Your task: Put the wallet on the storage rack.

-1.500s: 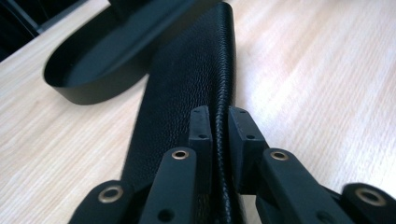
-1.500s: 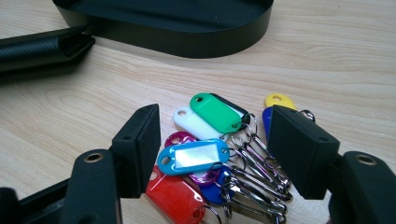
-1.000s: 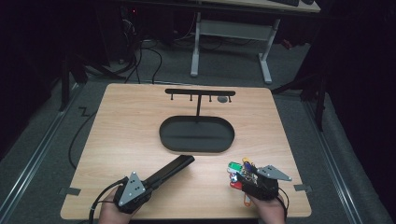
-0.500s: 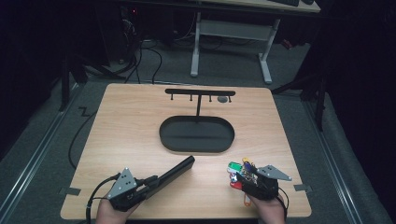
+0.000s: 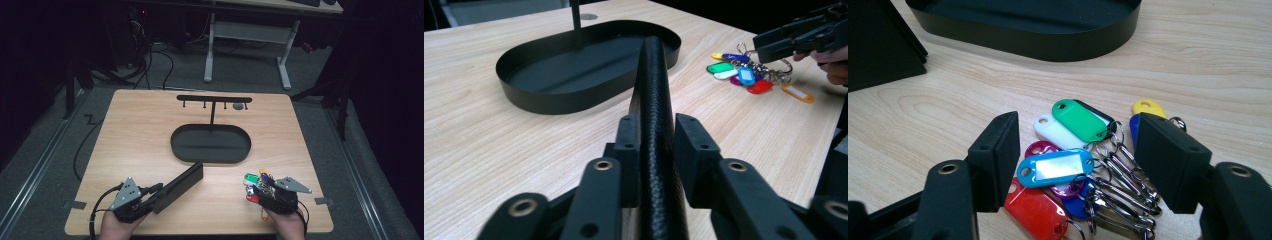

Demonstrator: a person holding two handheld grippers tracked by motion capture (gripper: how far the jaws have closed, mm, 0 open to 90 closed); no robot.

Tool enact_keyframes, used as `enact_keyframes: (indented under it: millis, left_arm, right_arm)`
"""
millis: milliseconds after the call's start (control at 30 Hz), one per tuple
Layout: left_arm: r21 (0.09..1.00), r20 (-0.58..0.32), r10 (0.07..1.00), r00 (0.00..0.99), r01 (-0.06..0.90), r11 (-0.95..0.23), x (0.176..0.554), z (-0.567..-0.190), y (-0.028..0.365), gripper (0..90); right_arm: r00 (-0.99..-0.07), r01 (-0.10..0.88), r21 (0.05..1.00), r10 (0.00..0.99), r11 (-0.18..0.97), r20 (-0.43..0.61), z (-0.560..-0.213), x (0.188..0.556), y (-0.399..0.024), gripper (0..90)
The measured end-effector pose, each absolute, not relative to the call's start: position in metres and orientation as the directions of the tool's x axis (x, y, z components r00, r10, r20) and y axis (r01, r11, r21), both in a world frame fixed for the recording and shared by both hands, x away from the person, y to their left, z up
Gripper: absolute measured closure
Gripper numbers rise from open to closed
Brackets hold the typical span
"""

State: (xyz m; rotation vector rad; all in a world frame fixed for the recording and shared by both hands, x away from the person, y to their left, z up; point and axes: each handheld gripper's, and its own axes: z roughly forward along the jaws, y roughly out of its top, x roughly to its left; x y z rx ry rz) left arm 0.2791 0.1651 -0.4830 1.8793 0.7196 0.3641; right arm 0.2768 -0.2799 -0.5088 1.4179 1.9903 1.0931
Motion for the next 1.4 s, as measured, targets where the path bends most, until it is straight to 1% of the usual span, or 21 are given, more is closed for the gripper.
enact_keyframes:
  millis: [167,333,367,467,500,667,733,867,967,1000,1067,1133,1167,1233,1400]
  left_arm:
    - [0.897,-0.059,0.627,0.777,0.318,-0.309,0.280,-0.487,0.162,65.6]
    - [0.893,-0.034,0.630,0.776,0.306,-0.330,0.280,-0.487,0.159,57.3]
    - [0.892,-0.009,0.637,0.770,0.294,-0.343,0.280,-0.487,0.159,56.7]
    - [0.890,0.011,0.639,0.769,0.284,-0.356,0.280,-0.486,0.158,54.1]
    - [0.888,0.020,0.638,0.770,0.280,-0.365,0.281,-0.486,0.156,51.3]
    - [0.870,0.042,0.627,0.778,0.281,-0.406,0.285,-0.489,0.146,47.5]
    - [0.863,0.041,0.623,0.781,0.286,-0.417,0.286,-0.488,0.144,47.5]
    - [0.834,0.015,0.625,0.781,0.335,-0.438,0.293,-0.482,0.139,50.8]
    - [0.815,0.026,0.615,0.788,0.340,-0.470,0.295,-0.479,0.137,51.6]
    - [0.787,0.015,0.585,0.811,0.351,-0.507,0.297,-0.477,0.133,50.5]
    - [0.770,0.013,0.569,0.822,0.354,-0.530,0.299,-0.474,0.132,50.1]
    - [0.742,0.051,0.557,0.829,0.341,-0.576,0.300,-0.468,0.128,49.8]
    - [0.712,0.080,0.541,0.837,0.332,-0.619,0.301,-0.462,0.125,49.6]
    - [0.695,0.089,0.529,0.844,0.328,-0.640,0.302,-0.459,0.124,48.7]
    - [0.600,0.125,0.513,0.849,0.347,-0.721,0.311,-0.449,0.117,48.0]
  right_arm:
    - [-0.366,0.572,0.805,0.927,0.157,0.079,-0.509,0.277,-0.279,35.0]
    - [-0.369,0.571,0.806,0.926,0.160,0.078,-0.510,0.278,-0.279,35.0]
    - [-0.368,0.572,0.805,0.926,0.158,0.079,-0.510,0.278,-0.279,35.0]
    - [-0.368,0.572,0.805,0.926,0.157,0.081,-0.510,0.278,-0.280,35.0]
    - [-0.371,0.571,0.806,0.925,0.155,0.085,-0.510,0.278,-0.280,35.0]
    - [-0.373,0.574,0.806,0.923,0.146,0.098,-0.509,0.278,-0.281,35.0]
    - [-0.375,0.571,0.808,0.922,0.148,0.096,-0.509,0.278,-0.281,35.0]
    - [-0.379,0.571,0.808,0.920,0.147,0.101,-0.509,0.278,-0.281,35.1]
    - [-0.385,0.571,0.806,0.918,0.153,0.098,-0.509,0.278,-0.280,35.0]
    - [-0.390,0.567,0.809,0.916,0.157,0.096,-0.509,0.278,-0.279,35.0]
    - [-0.391,0.567,0.809,0.915,0.157,0.096,-0.509,0.278,-0.278,35.0]
    - [-0.394,0.565,0.810,0.914,0.158,0.097,-0.508,0.277,-0.278,35.0]
    - [-0.395,0.567,0.808,0.913,0.157,0.100,-0.509,0.277,-0.277,35.0]
    - [-0.396,0.567,0.809,0.913,0.157,0.101,-0.509,0.277,-0.277,35.0]
    - [-0.410,0.562,0.810,0.907,0.170,0.093,-0.508,0.277,-0.274,35.0]
